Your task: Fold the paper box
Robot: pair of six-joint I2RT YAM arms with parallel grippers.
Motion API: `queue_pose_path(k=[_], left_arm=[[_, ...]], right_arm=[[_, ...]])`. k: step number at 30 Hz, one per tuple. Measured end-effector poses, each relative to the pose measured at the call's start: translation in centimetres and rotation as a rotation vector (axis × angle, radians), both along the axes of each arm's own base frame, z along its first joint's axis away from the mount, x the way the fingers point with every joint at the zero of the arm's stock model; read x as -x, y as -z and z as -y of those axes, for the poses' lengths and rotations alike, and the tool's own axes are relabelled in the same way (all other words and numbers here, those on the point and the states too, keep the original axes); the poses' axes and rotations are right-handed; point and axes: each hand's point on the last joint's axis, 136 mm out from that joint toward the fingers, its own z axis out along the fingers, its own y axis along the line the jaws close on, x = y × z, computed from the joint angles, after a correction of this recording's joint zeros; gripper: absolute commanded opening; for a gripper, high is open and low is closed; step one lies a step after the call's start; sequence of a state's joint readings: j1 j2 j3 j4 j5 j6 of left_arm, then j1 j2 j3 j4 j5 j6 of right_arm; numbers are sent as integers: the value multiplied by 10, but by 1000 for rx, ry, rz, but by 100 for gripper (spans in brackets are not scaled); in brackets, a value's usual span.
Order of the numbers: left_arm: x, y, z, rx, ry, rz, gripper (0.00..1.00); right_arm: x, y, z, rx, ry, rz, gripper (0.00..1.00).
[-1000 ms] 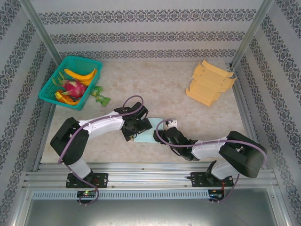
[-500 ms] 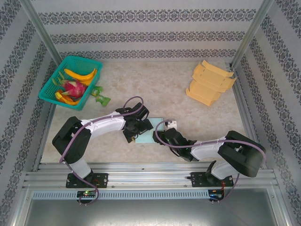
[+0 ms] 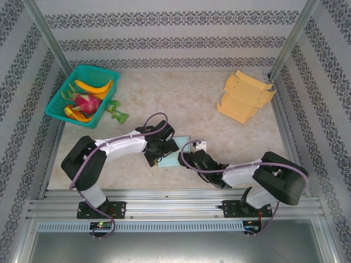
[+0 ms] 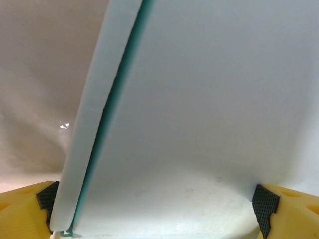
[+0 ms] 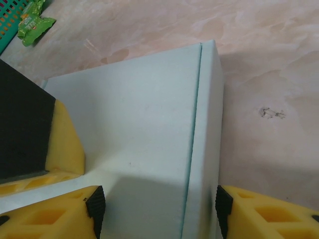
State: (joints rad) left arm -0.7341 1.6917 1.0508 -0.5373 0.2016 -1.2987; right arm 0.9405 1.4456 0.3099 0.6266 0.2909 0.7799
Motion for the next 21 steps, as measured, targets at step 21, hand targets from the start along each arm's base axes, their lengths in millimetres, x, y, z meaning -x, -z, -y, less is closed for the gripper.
queue_pose_path(k=[21], left_arm=[[-2, 1, -6, -26, -6, 42, 99]], right_arm=[[19, -9, 14, 49, -61, -5, 59]])
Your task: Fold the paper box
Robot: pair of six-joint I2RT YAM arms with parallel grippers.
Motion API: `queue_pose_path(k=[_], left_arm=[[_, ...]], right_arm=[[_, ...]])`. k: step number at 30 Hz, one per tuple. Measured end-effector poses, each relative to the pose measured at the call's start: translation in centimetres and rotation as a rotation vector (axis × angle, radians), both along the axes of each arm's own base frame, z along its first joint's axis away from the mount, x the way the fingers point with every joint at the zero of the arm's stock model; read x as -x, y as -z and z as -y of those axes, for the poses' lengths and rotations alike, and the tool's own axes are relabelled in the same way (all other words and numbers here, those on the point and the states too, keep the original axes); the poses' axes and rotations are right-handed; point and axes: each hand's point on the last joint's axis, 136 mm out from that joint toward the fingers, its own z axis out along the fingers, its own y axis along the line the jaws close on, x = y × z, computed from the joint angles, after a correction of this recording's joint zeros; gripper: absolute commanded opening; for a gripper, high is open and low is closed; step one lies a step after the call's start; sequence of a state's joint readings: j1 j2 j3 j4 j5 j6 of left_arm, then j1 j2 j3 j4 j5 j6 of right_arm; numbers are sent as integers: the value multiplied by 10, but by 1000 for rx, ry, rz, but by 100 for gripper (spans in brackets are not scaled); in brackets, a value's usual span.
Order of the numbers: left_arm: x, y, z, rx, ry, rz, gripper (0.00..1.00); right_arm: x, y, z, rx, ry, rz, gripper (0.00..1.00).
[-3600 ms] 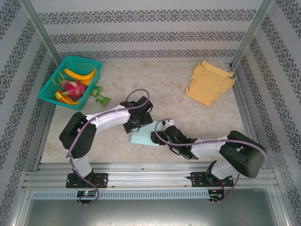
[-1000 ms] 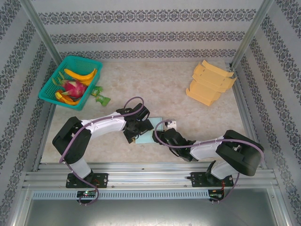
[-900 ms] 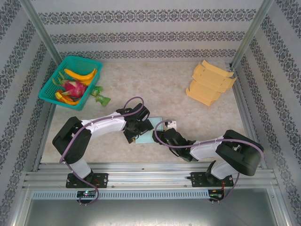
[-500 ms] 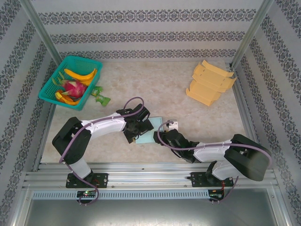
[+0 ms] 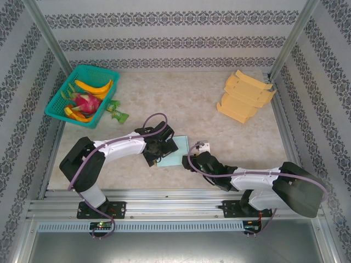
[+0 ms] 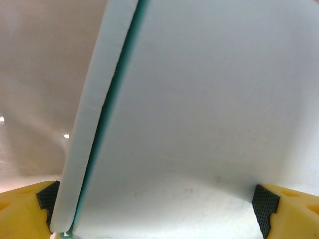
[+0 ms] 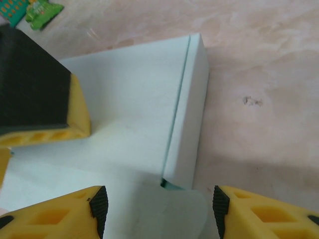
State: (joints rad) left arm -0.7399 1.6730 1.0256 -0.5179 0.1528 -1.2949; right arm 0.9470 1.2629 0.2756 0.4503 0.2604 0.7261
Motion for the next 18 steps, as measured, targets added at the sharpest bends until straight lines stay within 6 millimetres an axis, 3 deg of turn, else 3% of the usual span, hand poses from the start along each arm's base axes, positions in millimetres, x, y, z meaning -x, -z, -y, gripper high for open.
queue_pose_path(k=[6, 18], left_arm=[[0, 0, 0, 0, 1, 0, 99], [-3, 0, -4, -21, -2, 20, 99]], right_arm=[[10, 18, -10, 11, -66, -70, 56], [10, 17, -18, -5, -88, -80, 43]])
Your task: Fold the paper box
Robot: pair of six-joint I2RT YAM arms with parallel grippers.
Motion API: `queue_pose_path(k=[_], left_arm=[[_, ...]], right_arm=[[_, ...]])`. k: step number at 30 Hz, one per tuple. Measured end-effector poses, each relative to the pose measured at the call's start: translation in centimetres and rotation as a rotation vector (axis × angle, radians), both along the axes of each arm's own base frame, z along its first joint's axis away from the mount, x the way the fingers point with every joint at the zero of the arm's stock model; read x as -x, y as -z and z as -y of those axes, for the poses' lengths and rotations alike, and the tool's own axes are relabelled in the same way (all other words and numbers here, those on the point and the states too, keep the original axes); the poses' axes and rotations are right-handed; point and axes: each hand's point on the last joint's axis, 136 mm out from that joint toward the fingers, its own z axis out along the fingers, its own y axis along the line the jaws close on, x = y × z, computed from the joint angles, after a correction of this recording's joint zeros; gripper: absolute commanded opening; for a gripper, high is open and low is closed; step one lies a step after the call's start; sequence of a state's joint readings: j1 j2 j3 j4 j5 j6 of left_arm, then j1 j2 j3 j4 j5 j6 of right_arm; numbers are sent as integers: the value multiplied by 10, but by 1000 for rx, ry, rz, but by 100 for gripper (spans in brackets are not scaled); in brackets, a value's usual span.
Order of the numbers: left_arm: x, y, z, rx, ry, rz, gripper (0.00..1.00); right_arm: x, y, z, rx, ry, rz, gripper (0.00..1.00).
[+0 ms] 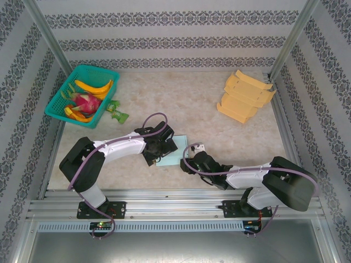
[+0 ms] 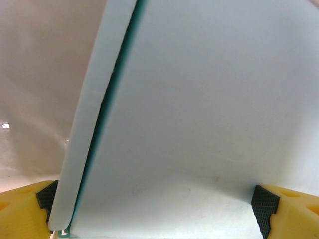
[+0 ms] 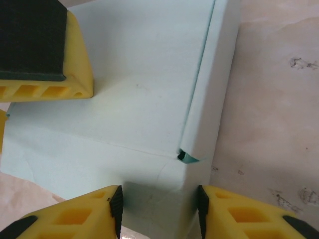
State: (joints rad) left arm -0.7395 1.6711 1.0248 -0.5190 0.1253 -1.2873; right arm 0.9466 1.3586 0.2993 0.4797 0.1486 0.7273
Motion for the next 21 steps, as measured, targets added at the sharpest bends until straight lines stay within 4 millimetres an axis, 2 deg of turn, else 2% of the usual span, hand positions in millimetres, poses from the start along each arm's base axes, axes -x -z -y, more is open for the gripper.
queue_pose_path(k=[21], left_arm=[[0, 0, -3, -9, -5, 11, 98]], right_arm=[[8, -11, -3, -13, -25, 14, 42]])
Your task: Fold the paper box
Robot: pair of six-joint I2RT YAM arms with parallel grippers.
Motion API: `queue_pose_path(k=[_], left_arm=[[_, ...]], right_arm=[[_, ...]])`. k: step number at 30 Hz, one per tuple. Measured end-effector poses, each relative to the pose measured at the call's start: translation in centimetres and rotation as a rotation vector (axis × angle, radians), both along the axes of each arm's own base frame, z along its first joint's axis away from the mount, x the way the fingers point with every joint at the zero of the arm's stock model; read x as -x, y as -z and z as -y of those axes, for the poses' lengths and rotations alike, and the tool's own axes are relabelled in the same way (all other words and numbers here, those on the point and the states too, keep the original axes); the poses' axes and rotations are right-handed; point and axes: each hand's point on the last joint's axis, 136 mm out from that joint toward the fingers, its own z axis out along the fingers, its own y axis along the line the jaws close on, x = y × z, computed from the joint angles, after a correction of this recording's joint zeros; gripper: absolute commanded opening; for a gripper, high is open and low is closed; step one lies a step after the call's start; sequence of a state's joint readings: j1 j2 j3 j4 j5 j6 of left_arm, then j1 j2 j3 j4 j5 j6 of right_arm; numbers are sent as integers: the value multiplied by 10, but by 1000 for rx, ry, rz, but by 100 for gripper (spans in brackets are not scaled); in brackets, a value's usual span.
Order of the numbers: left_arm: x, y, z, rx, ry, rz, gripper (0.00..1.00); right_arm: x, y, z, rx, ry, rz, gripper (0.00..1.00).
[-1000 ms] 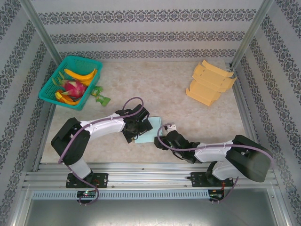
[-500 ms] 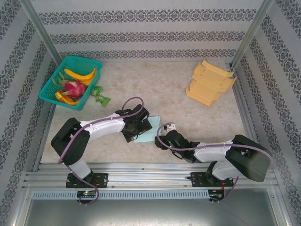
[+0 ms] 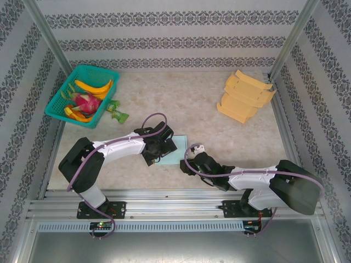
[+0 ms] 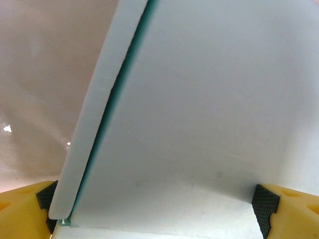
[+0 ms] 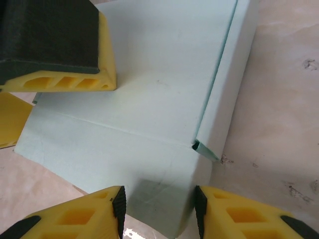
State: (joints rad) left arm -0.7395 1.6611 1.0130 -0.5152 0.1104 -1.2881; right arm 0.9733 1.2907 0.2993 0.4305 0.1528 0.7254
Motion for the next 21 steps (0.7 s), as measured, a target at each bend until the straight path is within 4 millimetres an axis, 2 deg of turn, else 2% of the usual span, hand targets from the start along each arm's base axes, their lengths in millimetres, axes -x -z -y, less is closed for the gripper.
queue_pose_path(k=[9, 21], left_arm=[[0, 0, 0, 1, 1, 1, 99], [-1, 0, -1, -7, -4, 8, 99]], right_arm=[[-3, 9, 2, 39, 2, 10, 38], [-8, 10, 1, 56, 10, 26, 34]])
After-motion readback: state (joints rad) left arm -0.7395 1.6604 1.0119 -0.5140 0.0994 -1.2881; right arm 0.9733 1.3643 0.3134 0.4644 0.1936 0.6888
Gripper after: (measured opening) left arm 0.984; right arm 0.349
